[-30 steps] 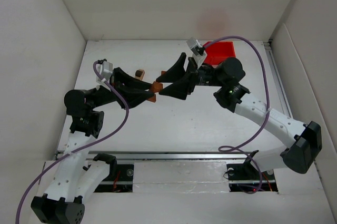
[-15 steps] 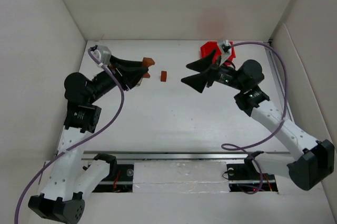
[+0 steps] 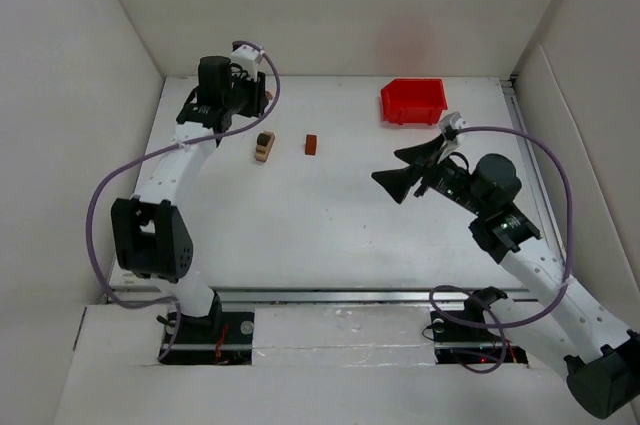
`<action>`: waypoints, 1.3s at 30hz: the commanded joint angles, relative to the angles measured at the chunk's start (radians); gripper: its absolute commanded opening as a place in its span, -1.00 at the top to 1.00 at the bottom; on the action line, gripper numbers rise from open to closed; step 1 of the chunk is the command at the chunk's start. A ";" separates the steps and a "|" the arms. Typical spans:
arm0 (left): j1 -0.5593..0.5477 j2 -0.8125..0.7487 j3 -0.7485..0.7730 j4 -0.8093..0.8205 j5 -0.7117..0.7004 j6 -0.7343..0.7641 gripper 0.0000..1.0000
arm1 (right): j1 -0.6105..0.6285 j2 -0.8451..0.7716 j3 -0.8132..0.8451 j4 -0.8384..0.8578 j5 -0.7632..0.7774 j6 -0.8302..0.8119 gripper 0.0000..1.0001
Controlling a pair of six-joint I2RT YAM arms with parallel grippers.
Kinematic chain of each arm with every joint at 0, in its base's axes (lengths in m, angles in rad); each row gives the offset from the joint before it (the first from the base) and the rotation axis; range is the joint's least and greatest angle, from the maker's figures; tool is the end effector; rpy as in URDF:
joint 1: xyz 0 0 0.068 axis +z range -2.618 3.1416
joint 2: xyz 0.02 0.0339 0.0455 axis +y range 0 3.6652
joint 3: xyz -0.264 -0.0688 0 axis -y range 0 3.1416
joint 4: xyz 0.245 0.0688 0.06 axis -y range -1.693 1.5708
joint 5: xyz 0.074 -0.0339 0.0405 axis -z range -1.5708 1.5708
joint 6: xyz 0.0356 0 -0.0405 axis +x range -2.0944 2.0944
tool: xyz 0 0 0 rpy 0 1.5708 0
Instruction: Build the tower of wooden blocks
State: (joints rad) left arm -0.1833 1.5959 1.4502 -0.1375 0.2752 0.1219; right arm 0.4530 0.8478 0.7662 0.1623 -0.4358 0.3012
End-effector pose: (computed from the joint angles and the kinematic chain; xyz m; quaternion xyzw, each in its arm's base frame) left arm 0.3735 -0.0791 0.3710 0.2018 0.7705 -0.1279 0.5909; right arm 0.1735 0.1012 0.3599 -0.2086 0.6480 0.4005 0.6133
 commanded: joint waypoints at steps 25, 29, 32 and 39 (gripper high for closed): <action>-0.021 0.249 0.105 -0.004 -0.194 0.041 1.00 | 0.042 -0.029 -0.097 0.034 0.037 0.004 -1.00; -0.021 0.240 0.093 -0.010 -0.165 0.038 1.00 | 0.042 -0.026 -0.096 0.031 0.040 0.003 -1.00; -0.021 0.231 0.062 -0.008 -0.153 0.058 1.00 | 0.052 -0.026 -0.096 0.034 0.042 0.004 -1.00; -0.021 0.231 0.009 -0.002 -0.146 0.093 1.00 | 0.072 -0.012 -0.102 0.052 0.035 0.004 -1.00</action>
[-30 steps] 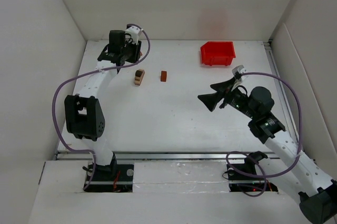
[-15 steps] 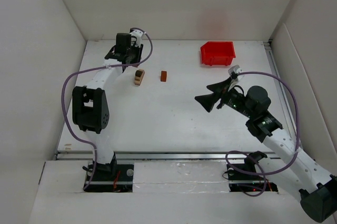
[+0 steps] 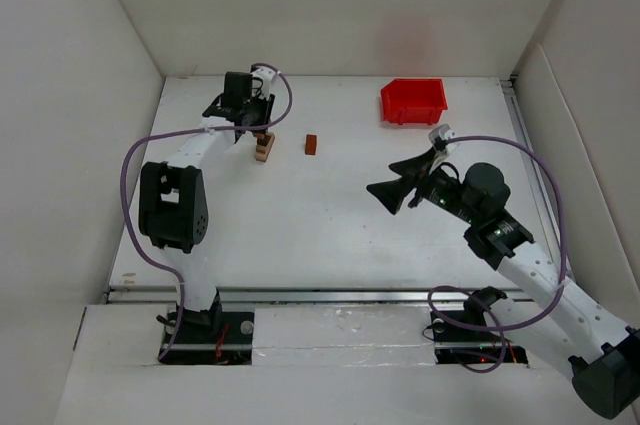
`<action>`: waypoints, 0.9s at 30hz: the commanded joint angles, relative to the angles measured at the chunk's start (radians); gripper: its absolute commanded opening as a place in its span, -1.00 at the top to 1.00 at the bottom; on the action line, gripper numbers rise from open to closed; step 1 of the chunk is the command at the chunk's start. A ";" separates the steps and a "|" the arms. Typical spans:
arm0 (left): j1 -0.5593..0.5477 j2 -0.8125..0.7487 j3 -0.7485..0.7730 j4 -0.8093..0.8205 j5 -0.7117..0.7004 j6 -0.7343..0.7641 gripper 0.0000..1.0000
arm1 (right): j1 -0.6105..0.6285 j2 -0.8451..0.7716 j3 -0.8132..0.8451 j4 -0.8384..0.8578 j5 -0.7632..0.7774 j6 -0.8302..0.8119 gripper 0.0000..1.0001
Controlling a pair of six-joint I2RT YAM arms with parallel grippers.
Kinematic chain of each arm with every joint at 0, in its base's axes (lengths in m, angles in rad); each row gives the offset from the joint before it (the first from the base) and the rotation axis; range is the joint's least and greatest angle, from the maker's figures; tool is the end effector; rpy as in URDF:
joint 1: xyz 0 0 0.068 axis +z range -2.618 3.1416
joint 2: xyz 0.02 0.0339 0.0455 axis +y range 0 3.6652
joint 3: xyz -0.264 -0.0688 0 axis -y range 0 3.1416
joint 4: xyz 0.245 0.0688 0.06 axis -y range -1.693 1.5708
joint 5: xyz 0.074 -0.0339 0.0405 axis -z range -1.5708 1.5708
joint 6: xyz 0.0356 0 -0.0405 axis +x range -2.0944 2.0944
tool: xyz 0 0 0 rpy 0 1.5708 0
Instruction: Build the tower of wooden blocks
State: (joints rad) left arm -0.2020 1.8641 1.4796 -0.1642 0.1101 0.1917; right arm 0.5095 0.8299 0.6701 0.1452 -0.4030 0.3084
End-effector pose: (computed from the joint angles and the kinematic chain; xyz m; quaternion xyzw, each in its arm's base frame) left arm 0.4296 -0.0920 0.2729 0.1967 0.8488 -0.0505 0.4881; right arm 0.1678 0.1097 0.3270 -0.2098 0.6802 0.4043 0.5743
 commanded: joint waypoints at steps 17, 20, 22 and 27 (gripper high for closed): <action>-0.002 0.023 -0.028 0.066 -0.033 0.005 1.00 | 0.024 -0.011 -0.009 0.070 0.004 -0.014 -1.00; -0.002 0.027 -0.028 0.066 -0.039 0.008 1.00 | 0.024 -0.012 -0.009 0.067 0.003 -0.015 -1.00; -0.002 0.032 -0.025 0.066 -0.038 0.005 1.00 | 0.024 -0.014 -0.007 0.065 0.003 -0.015 -1.00; -0.002 0.043 -0.022 0.068 -0.039 0.006 1.00 | 0.034 -0.014 -0.007 0.067 0.000 -0.017 -1.00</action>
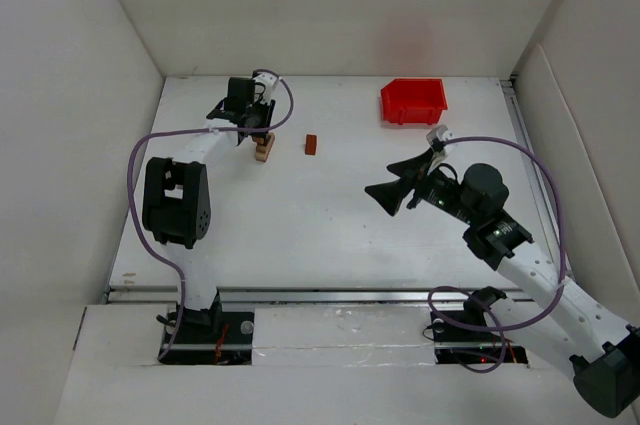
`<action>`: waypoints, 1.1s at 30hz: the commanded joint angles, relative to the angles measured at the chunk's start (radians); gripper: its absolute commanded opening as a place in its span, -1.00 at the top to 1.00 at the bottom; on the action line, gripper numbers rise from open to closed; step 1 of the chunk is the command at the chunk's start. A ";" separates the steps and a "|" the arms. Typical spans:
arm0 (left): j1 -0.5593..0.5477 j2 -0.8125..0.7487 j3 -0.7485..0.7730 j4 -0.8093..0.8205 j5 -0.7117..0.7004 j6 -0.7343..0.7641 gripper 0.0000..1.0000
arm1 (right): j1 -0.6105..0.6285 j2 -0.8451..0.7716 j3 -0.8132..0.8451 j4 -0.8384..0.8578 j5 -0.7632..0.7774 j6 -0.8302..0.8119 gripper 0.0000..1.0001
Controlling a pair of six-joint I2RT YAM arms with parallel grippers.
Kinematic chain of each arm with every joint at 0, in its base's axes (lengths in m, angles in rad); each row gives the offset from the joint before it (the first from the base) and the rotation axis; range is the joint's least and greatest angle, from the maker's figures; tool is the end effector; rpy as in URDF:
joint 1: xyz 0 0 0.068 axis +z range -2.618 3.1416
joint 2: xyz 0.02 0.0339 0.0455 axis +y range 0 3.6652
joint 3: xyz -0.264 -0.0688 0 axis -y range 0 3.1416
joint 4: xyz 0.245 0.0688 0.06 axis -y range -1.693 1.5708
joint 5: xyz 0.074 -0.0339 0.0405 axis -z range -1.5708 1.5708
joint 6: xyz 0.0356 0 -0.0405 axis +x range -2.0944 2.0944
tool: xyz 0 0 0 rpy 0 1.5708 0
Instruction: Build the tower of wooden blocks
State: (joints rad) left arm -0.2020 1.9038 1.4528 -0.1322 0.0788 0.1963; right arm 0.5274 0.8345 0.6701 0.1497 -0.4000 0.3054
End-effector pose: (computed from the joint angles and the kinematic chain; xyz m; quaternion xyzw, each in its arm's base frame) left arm 0.4347 -0.0919 0.2499 0.1924 0.8588 -0.0360 0.4735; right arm 0.1667 0.1131 0.3266 -0.2159 0.6783 0.4077 0.5719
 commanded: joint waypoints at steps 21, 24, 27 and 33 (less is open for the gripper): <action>-0.002 0.017 0.015 0.022 -0.005 -0.003 0.80 | 0.016 -0.009 -0.004 0.068 -0.048 -0.011 -1.00; -0.002 0.018 0.017 0.022 -0.001 -0.006 0.75 | 0.016 -0.009 -0.004 0.067 -0.046 -0.011 -1.00; -0.002 0.018 0.015 0.022 -0.005 -0.006 0.69 | 0.016 -0.009 -0.004 0.068 -0.048 -0.011 -1.00; -0.002 0.020 0.015 0.020 0.004 -0.008 0.56 | 0.016 -0.006 -0.004 0.067 -0.048 -0.011 -1.00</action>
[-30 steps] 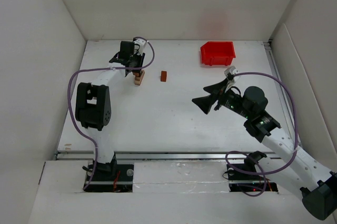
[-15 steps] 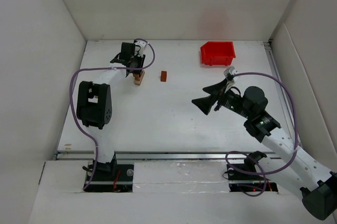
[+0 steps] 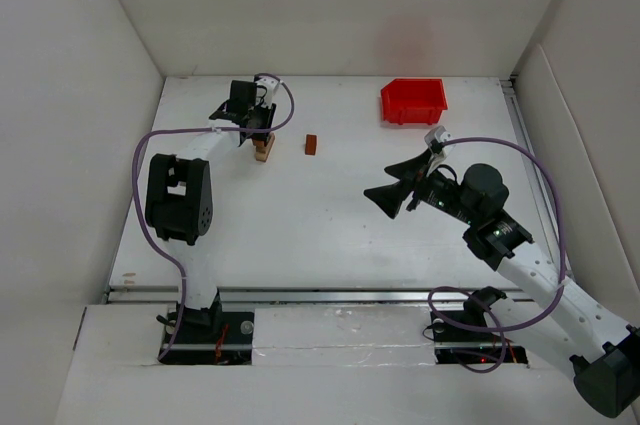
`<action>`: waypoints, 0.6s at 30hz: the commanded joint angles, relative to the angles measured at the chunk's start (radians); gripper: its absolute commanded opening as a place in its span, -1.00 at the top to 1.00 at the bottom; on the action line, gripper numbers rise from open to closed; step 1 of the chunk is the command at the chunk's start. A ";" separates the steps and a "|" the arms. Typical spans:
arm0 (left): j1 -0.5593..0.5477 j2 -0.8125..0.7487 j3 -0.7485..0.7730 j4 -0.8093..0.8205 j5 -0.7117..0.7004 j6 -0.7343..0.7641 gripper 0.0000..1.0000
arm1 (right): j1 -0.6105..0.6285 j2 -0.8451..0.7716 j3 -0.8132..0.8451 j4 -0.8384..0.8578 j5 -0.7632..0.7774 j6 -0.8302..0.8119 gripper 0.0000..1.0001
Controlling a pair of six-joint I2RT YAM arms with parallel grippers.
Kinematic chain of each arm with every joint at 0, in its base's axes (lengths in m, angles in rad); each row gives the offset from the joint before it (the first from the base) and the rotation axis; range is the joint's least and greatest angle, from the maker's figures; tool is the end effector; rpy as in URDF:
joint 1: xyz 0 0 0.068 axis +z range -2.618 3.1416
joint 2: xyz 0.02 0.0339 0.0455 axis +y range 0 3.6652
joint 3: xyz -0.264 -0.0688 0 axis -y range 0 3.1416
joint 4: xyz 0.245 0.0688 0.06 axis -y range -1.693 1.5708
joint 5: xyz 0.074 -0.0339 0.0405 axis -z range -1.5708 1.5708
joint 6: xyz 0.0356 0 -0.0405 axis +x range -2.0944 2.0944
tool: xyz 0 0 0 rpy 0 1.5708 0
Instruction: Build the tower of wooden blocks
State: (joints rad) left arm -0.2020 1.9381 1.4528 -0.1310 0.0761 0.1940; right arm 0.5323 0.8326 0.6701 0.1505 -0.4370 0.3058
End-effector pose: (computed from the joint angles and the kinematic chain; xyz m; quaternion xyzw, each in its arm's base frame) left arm 0.4392 -0.0927 0.2354 0.1917 0.8668 -0.0356 0.4589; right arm 0.1647 0.1145 0.3271 -0.2299 0.6728 0.4200 0.5640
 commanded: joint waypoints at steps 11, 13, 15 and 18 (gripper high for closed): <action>-0.002 -0.010 0.027 -0.002 0.008 -0.024 0.49 | 0.011 -0.004 -0.003 0.064 -0.011 -0.013 -1.00; -0.002 -0.001 0.037 -0.016 0.004 -0.027 0.48 | 0.011 -0.004 -0.003 0.063 -0.011 -0.013 -1.00; -0.002 0.001 0.040 -0.016 0.001 -0.027 0.48 | 0.011 -0.004 -0.003 0.063 -0.009 -0.011 -1.00; -0.002 0.005 0.043 -0.027 -0.006 -0.030 0.47 | 0.011 -0.006 -0.003 0.064 -0.011 -0.013 -1.00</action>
State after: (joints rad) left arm -0.2020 1.9446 1.4551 -0.1432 0.0765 0.1764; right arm 0.5323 0.8326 0.6701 0.1505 -0.4377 0.3054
